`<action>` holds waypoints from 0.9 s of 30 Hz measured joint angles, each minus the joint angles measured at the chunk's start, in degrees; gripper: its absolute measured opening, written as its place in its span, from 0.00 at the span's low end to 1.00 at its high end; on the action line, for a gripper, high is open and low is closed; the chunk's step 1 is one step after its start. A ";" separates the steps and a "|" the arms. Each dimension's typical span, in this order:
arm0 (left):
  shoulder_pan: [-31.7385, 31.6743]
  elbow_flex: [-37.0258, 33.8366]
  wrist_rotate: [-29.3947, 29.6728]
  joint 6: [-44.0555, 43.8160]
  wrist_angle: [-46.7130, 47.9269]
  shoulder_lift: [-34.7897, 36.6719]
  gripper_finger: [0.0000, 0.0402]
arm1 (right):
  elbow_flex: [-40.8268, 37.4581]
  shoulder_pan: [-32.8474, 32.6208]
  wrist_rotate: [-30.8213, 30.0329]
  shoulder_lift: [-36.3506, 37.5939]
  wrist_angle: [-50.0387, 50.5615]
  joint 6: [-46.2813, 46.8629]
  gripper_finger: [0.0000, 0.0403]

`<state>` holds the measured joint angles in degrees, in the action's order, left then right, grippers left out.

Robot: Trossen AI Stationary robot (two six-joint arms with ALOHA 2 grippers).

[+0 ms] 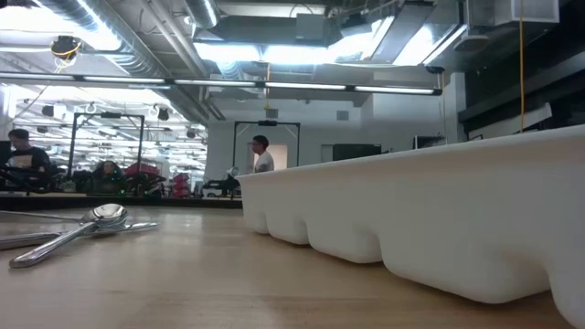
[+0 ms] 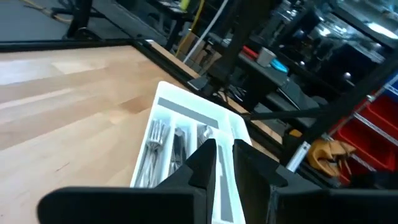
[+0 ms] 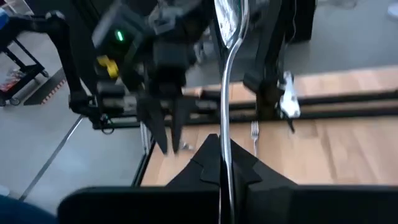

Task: Sort silverware
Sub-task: Put the silver spoon into the silverware tray

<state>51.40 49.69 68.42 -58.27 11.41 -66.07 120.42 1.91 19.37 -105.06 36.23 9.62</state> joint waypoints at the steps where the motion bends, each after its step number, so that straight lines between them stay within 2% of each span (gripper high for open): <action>1: -0.65 0.00 -0.02 -0.74 0.01 -0.27 0.11 | 0.75 0.00 -0.34 0.00 -0.04 -0.55 0.00; 8: -4.84 -0.02 -0.24 -4.11 -0.01 -0.89 0.11 | 4.35 0.00 -1.39 0.00 -0.39 -3.50 0.00; 18: -9.67 -0.02 -0.80 10.06 -2.79 -0.88 0.11 | 4.94 0.00 -1.39 0.00 -1.59 -6.90 0.00; 27: -15.55 -0.04 -4.67 24.96 -7.89 -0.87 0.11 | 4.94 0.00 -1.39 0.00 -2.28 -8.42 0.00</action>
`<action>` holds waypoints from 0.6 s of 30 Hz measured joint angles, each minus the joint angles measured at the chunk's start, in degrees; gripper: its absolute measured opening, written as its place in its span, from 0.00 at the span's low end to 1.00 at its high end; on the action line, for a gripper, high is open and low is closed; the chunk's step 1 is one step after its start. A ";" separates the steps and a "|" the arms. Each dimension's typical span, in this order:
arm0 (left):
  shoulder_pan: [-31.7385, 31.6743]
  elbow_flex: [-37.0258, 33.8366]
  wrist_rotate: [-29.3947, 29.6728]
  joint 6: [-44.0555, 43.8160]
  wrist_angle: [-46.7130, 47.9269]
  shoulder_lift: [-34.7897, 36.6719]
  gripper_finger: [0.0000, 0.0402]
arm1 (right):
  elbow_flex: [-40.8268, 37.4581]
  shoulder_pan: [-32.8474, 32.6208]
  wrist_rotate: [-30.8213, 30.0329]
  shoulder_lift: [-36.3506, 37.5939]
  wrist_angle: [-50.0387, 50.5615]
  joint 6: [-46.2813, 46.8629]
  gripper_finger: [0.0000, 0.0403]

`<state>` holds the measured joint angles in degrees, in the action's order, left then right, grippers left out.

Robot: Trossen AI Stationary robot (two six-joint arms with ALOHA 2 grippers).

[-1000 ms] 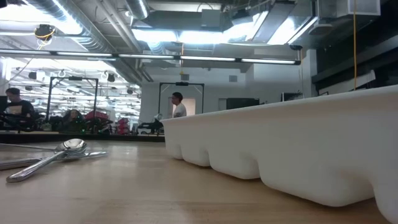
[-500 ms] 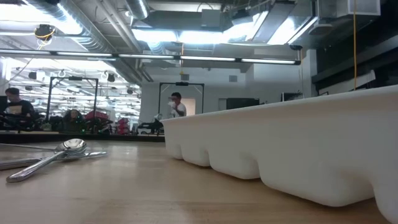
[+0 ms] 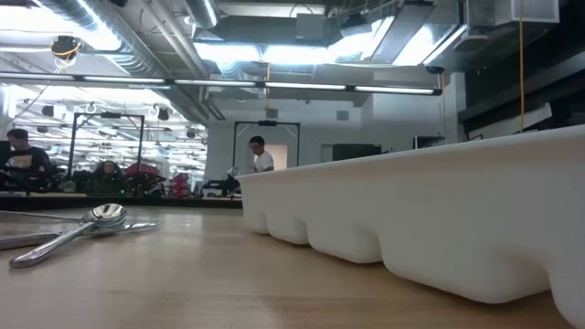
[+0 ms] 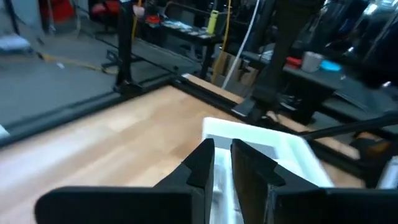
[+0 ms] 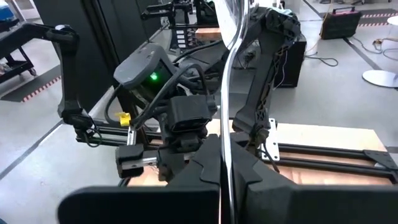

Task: Sort silverware
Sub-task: Put the silver spoon into the silverware tray

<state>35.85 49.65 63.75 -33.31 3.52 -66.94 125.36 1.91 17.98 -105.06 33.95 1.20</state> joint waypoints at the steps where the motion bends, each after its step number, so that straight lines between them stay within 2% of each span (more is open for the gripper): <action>1: -0.69 0.00 0.01 2.05 -0.10 0.00 0.11 | 0.00 0.00 0.00 0.00 0.01 -0.22 0.00; 4: -2.33 0.00 -0.09 4.67 -0.34 0.00 0.11 | 0.00 0.00 0.00 0.00 -0.01 -0.23 0.00; 7: -2.68 0.00 -0.27 3.45 -1.66 0.74 0.11 | 0.00 0.00 0.00 0.00 -0.04 -0.33 0.00; 12: 0.70 0.00 -0.27 3.94 -2.28 4.74 0.11 | 0.00 0.00 -0.77 0.00 -0.34 -2.93 0.00; 14: 2.73 0.00 1.96 4.93 -3.57 6.26 0.11 | 0.00 -0.02 -2.19 0.00 -0.30 -3.28 0.00; 18: 6.15 0.07 9.98 8.07 -4.42 7.61 0.11 | 0.00 -0.02 -4.10 0.00 -0.30 -4.02 0.00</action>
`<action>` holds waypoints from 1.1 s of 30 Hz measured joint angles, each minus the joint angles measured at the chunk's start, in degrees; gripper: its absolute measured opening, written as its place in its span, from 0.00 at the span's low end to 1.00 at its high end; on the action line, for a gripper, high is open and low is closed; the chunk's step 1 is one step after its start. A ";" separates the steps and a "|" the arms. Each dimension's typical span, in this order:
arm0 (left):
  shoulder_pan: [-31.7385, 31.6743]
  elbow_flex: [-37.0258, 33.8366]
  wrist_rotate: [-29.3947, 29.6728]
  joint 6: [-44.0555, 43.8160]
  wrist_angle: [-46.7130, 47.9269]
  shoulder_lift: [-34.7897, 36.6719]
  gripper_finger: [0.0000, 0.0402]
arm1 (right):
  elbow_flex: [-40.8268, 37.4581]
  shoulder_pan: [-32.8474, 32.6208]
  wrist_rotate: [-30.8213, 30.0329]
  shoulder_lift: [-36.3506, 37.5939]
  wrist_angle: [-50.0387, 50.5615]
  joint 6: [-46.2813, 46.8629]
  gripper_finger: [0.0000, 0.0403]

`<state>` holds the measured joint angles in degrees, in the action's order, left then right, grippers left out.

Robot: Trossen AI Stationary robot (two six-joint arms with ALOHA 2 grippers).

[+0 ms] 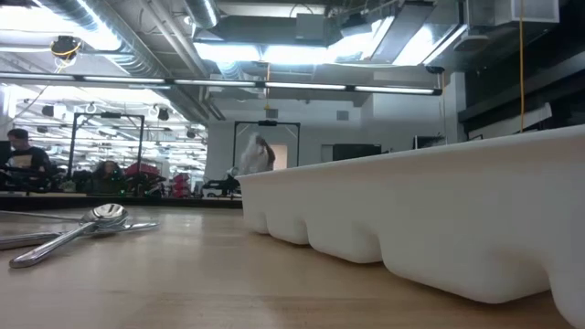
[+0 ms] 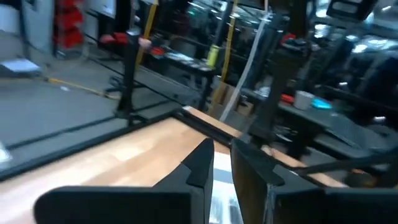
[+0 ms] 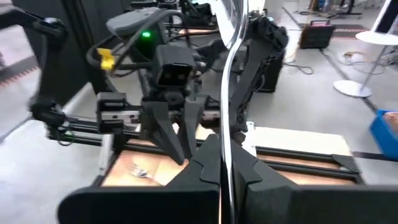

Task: Sort silverware
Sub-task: Put the silver spoon into the silverware tray

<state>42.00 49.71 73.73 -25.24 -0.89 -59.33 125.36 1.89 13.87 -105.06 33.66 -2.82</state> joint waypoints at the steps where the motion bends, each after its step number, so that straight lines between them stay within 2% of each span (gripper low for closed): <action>1: 0.61 0.00 1.59 0.32 0.19 -0.02 0.11 | 0.00 0.00 -0.42 0.00 0.00 -0.50 0.00; 4: 1.53 0.00 4.04 0.67 0.23 -0.02 0.11 | 0.00 0.00 -0.88 0.00 0.04 -0.71 0.00; 13: 1.59 0.00 3.34 -1.50 -0.06 -0.04 0.11 | -0.02 0.00 -0.94 0.00 -0.12 -3.52 0.00; 18: -1.48 -0.02 3.05 -0.33 -5.50 -0.04 0.11 | -0.04 0.00 -1.03 0.00 -2.88 -6.36 0.00; 21: -4.52 -0.02 0.19 3.81 -9.51 -0.04 0.11 | -0.04 0.00 -1.05 0.00 -4.73 -6.88 0.00; 27: -10.88 -0.02 -10.88 10.68 -16.47 -0.04 0.11 | -0.04 0.02 -2.11 0.00 -5.51 -6.91 0.00; 33: -16.63 -0.02 -14.72 16.95 -19.54 -0.04 0.11 | -0.04 0.02 -3.31 -0.02 -5.10 -6.93 0.00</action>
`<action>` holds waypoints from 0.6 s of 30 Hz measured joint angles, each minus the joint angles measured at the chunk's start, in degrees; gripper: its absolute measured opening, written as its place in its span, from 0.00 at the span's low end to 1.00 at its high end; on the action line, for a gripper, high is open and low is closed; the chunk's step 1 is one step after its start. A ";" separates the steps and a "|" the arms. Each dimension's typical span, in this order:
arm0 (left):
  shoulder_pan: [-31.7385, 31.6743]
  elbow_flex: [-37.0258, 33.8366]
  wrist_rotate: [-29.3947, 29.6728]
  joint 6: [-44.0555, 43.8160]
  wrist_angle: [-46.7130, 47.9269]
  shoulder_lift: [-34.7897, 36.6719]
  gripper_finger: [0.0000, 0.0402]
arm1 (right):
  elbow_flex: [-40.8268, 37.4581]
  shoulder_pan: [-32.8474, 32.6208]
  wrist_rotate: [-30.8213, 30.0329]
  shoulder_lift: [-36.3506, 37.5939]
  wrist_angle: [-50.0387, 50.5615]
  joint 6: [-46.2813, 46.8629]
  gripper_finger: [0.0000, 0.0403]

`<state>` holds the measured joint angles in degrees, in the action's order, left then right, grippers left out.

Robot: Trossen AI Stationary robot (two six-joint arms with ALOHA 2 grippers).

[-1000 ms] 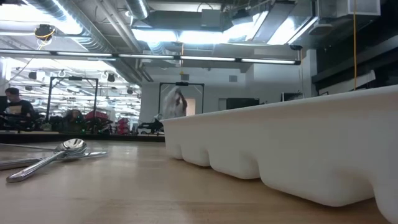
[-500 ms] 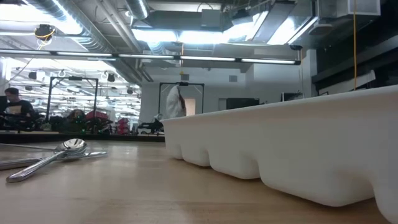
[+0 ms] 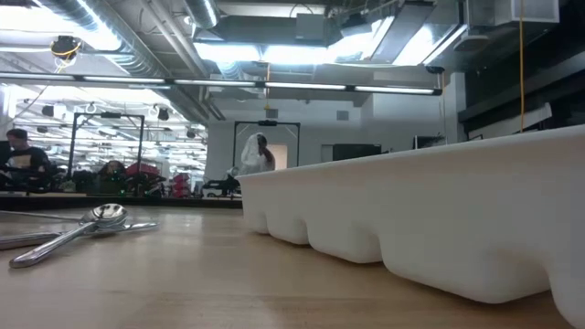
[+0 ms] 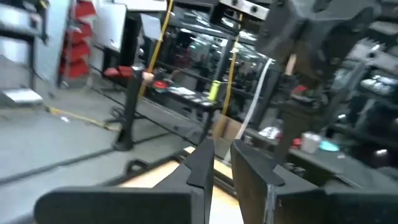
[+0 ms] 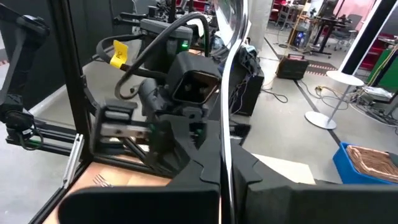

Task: Sort silverware
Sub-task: Put the silver spoon into the silverware tray

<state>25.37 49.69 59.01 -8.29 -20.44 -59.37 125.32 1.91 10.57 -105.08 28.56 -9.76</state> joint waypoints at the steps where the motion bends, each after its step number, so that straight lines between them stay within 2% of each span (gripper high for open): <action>1: -0.67 0.00 -0.01 1.79 -0.15 0.00 0.11 | 0.00 0.00 0.00 0.00 0.00 0.00 0.00; 3: -1.87 0.00 -0.03 4.26 -0.23 0.04 0.11 | 0.00 0.00 0.00 0.00 0.00 0.00 0.00; 7: -3.57 0.00 -0.23 2.45 -0.21 0.04 0.11 | 0.00 0.00 0.01 0.00 0.02 0.00 0.00; 11: -3.91 -0.02 -2.12 4.20 -0.17 0.53 0.11 | 0.00 0.00 -0.54 0.00 0.09 0.00 0.00; 18: -4.09 -0.02 -5.52 0.43 -0.21 2.66 0.11 | 0.00 0.00 -0.59 0.00 0.28 0.00 0.00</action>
<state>21.28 49.67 53.49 -7.87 -20.64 -56.72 125.32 1.91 9.98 -105.08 28.84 -9.76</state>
